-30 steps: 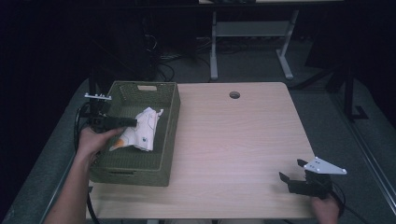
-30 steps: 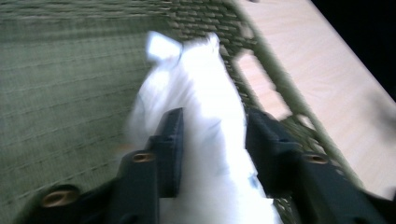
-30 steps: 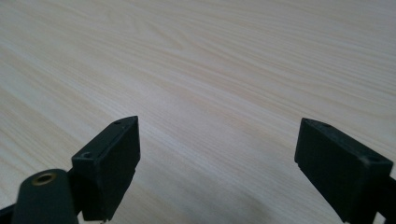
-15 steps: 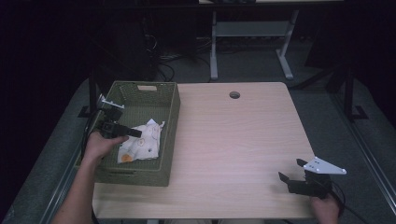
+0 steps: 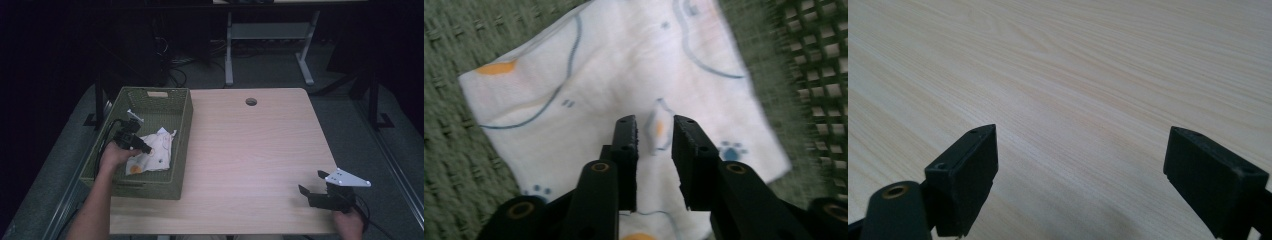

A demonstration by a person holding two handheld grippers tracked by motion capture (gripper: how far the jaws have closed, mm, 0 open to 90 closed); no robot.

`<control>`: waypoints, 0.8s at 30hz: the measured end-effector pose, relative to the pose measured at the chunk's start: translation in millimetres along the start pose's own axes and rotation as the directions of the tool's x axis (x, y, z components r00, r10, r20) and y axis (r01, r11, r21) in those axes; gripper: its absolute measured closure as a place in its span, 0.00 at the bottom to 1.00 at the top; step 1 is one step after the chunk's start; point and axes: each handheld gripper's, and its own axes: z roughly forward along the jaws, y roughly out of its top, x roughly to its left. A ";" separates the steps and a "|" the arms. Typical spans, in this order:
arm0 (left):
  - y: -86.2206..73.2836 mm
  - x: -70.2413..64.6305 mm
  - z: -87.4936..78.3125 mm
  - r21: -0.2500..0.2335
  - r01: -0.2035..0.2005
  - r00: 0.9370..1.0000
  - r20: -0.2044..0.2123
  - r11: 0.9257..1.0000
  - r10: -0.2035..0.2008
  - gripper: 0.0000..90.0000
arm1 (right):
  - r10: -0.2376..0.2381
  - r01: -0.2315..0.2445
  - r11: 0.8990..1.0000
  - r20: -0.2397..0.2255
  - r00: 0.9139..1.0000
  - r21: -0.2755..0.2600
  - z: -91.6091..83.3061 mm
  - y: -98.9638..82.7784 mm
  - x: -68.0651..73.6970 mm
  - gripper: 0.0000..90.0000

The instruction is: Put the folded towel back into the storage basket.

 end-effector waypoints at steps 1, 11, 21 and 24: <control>1.5 0.8 3.5 0.017 -0.010 1.000 -0.014 1.000 0.010 0.86 | -0.003 0.003 1.000 0.002 1.000 -0.002 -0.7 0.0 -0.4 0.15; 2.4 5.7 16.0 0.050 -0.023 0.997 -0.067 0.998 0.027 0.99 | 0.003 -0.003 1.000 0.006 1.000 -0.010 -2.8 -1.0 -3.0 0.15; 2.2 2.0 -1.9 -0.039 -0.028 0.995 -0.098 0.999 0.024 0.85 | 0.011 -0.011 1.000 0.001 1.000 -0.011 -3.2 -1.4 -3.5 0.15; 1.7 0.4 -8.0 -0.077 -0.018 0.998 -0.066 0.997 0.013 0.84 | 0.007 -0.007 1.000 0.000 1.000 -0.010 -2.5 -0.9 -3.2 0.15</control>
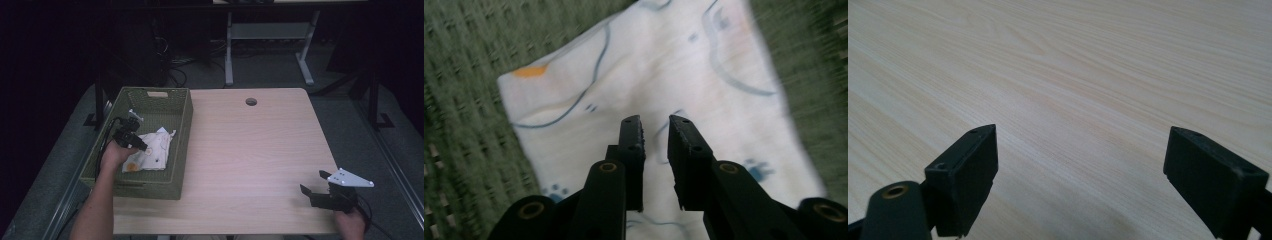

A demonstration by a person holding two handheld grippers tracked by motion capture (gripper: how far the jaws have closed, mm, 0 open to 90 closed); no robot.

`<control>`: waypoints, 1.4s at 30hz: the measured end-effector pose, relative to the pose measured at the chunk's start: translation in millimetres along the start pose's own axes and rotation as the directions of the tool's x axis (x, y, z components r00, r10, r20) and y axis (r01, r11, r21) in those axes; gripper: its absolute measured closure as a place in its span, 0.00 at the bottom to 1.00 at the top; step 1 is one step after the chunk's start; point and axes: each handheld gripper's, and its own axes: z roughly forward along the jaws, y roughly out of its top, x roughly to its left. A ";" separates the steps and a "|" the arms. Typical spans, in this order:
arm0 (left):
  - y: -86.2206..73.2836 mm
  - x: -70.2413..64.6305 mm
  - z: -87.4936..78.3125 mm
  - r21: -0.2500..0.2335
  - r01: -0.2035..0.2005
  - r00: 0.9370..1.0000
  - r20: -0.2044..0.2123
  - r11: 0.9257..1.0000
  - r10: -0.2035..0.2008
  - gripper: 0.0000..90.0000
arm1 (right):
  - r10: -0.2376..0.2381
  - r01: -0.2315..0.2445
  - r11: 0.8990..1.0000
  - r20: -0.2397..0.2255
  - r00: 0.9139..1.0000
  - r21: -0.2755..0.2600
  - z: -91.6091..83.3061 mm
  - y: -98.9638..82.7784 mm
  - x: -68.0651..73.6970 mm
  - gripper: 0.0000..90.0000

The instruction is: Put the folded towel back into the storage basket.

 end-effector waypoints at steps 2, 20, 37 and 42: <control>-0.4 -2.3 -5.4 -0.033 0.009 1.000 0.026 0.999 -0.009 0.83 | -0.001 0.001 1.000 -0.003 1.000 0.000 0.0 0.4 0.5 0.15; -18.6 -24.4 -47.7 -0.265 0.027 0.976 0.216 0.964 0.032 0.70 | 0.025 -0.025 1.000 -0.002 1.000 -0.009 1.8 -1.6 0.3 0.15; -47.4 -28.1 -59.3 -0.383 0.093 0.921 0.384 0.919 0.066 0.59 | 0.033 -0.033 0.999 -0.004 0.999 -0.005 3.7 -3.3 6.0 0.15; -52.7 -31.8 -62.5 -0.403 0.116 0.895 0.439 0.908 0.081 0.59 | 0.031 -0.031 0.999 0.002 1.000 -0.007 3.3 -3.3 6.8 0.15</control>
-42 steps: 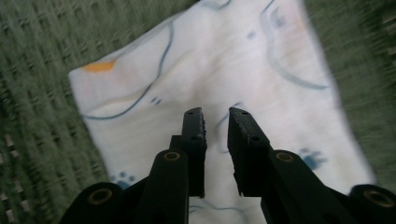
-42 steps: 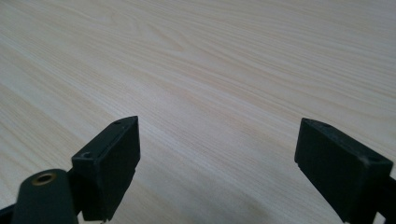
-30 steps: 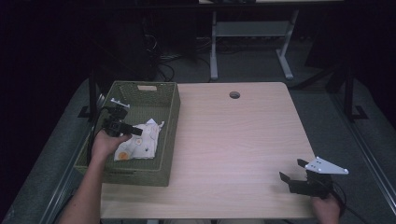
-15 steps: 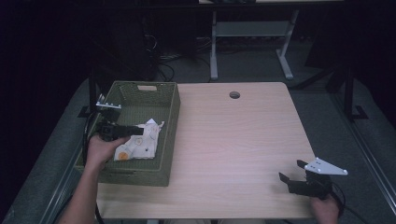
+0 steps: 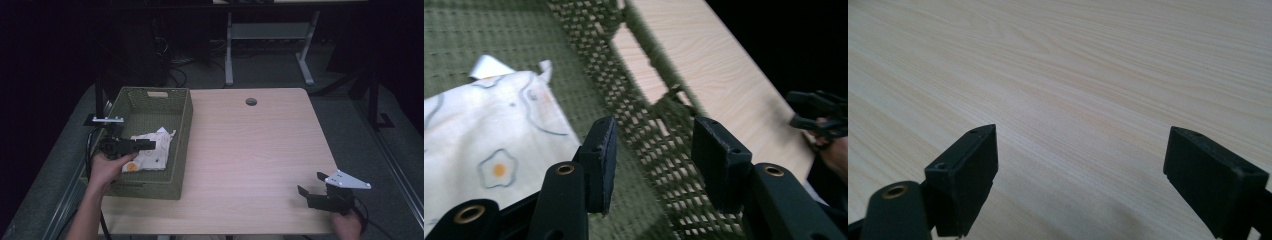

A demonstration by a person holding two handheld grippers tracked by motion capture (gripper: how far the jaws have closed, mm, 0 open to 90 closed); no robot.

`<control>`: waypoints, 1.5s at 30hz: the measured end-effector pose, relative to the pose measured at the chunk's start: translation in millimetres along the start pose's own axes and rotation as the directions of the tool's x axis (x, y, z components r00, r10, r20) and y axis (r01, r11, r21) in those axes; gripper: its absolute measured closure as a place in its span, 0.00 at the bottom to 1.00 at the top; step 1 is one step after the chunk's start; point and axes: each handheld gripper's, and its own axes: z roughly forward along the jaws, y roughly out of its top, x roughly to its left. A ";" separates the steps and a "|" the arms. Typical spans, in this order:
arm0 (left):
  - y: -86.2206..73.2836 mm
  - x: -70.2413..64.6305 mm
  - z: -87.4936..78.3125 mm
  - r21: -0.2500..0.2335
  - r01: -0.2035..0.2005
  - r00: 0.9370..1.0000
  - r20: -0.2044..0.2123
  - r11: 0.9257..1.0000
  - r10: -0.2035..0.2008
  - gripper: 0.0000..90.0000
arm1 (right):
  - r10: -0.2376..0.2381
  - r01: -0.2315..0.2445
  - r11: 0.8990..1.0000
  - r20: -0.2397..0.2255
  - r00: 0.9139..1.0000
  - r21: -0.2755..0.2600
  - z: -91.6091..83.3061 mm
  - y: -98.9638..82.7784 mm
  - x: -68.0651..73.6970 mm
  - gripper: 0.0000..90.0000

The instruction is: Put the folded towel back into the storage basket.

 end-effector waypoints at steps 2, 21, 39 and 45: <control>-0.9 -2.3 0.4 0.000 -0.010 1.000 0.006 1.000 0.010 0.58 | 0.000 0.000 1.000 0.002 1.000 0.000 0.0 -0.1 0.0 0.15; 9.3 -22.6 11.6 -0.037 -0.054 0.998 0.026 0.998 0.055 0.50 | 0.006 -0.006 1.000 0.000 1.000 -0.009 -4.6 -0.9 -4.2 0.15; 20.6 -60.1 21.3 -0.051 -0.136 0.987 0.080 0.989 0.140 0.49 | 0.000 0.000 1.000 0.003 1.000 -0.013 -5.1 -0.6 -4.6 0.15; 23.4 -74.1 26.9 -0.065 -0.158 0.981 0.104 0.985 0.164 0.48 | 0.001 -0.001 1.000 -0.002 1.000 -0.010 -4.9 -0.9 -5.5 0.15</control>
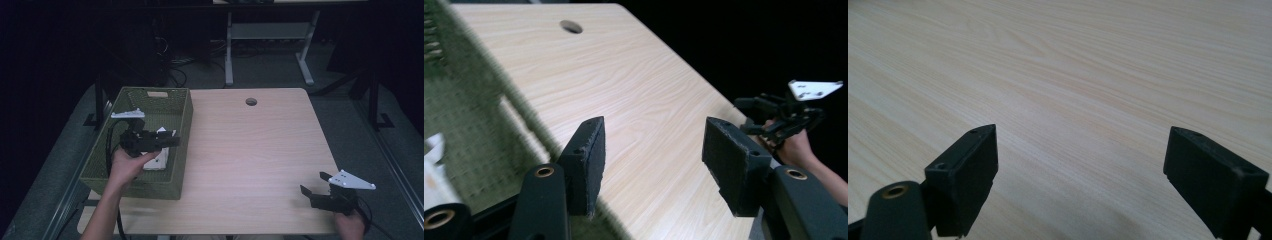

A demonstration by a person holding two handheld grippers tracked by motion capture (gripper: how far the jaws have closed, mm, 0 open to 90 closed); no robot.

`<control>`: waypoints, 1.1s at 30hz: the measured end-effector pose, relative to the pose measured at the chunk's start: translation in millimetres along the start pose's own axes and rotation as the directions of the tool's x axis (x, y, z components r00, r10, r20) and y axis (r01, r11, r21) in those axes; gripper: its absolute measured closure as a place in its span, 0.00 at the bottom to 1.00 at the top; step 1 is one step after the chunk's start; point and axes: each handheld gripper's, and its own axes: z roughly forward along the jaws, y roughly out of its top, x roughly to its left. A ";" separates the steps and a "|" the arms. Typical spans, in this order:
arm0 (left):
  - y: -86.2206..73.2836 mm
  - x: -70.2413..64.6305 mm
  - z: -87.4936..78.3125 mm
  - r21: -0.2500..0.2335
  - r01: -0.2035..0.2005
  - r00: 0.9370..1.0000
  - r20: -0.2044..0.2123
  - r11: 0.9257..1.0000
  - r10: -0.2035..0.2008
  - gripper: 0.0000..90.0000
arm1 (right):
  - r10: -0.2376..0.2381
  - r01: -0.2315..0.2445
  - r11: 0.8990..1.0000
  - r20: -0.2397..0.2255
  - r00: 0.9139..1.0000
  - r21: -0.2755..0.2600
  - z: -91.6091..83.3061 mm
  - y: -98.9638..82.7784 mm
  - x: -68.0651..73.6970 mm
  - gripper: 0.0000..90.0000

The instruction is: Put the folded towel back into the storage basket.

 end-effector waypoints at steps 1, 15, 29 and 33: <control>0.0 0.0 0.0 0.000 0.000 1.000 0.000 1.000 0.000 0.48 | 0.000 0.000 1.000 0.000 1.000 0.000 0.0 0.0 0.0 0.15; 5.1 -20.3 21.3 0.030 -0.051 0.998 0.045 0.998 0.049 0.46 | 0.000 0.000 1.000 0.003 1.000 -0.003 -2.5 0.0 -0.7 0.15; 7.8 -30.5 39.4 0.044 -0.082 0.992 0.095 0.996 0.078 0.44 | 0.012 -0.012 1.000 0.018 1.000 -0.004 -3.6 -1.6 -4.4 0.15; 8.6 -32.1 43.2 0.045 -0.081 0.992 0.105 0.996 0.076 0.44 | 0.015 -0.015 1.000 0.019 1.000 -0.005 -3.1 -1.8 -5.1 0.15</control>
